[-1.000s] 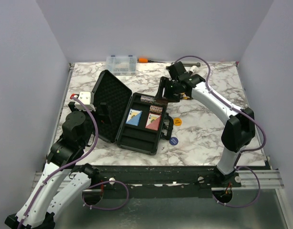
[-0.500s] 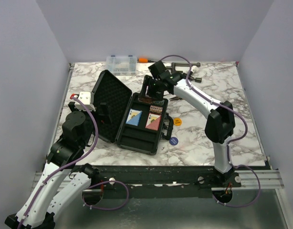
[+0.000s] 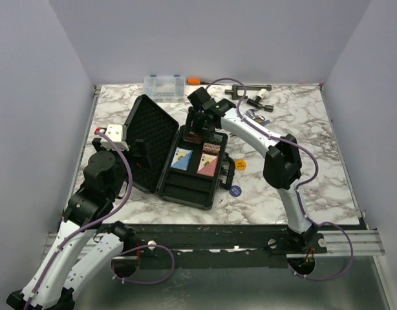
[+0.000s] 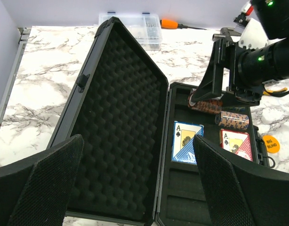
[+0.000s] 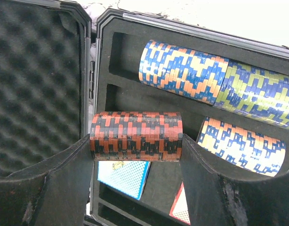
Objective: Pack up texas hold em set
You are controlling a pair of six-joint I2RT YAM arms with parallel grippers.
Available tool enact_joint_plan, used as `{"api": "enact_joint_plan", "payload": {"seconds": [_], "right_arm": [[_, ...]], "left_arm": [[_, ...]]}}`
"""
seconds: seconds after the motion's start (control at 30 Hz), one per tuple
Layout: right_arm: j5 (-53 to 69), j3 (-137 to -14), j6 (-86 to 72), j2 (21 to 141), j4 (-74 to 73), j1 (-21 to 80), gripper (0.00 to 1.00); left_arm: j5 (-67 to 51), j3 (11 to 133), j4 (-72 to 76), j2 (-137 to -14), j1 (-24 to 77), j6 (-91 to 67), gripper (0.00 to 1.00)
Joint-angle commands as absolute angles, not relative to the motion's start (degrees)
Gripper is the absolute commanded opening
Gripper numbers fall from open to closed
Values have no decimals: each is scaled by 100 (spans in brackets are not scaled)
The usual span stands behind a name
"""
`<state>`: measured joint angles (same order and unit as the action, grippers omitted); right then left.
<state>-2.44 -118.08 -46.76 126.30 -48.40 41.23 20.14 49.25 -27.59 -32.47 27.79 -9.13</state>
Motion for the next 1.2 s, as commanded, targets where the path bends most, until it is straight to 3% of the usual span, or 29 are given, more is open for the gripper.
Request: {"api": "enact_joint_plan", "payload": {"seconds": [0.0,1.07,1.17], "right_arm": [[-552,-12187,-4814,12826,-4978,4213,1],[-1953,-12902,-4531,13614,-6197,4473,1],[-1789,-12921,-4495,13632,-6147,4471,9]], "left_arm": [[1916,4930,-2838,-3258,2738,-936,98],[1854,4941,-2839,-3331,2696,-932,98],[1854,4939,-2839,-3319,2698,-932,98]]}}
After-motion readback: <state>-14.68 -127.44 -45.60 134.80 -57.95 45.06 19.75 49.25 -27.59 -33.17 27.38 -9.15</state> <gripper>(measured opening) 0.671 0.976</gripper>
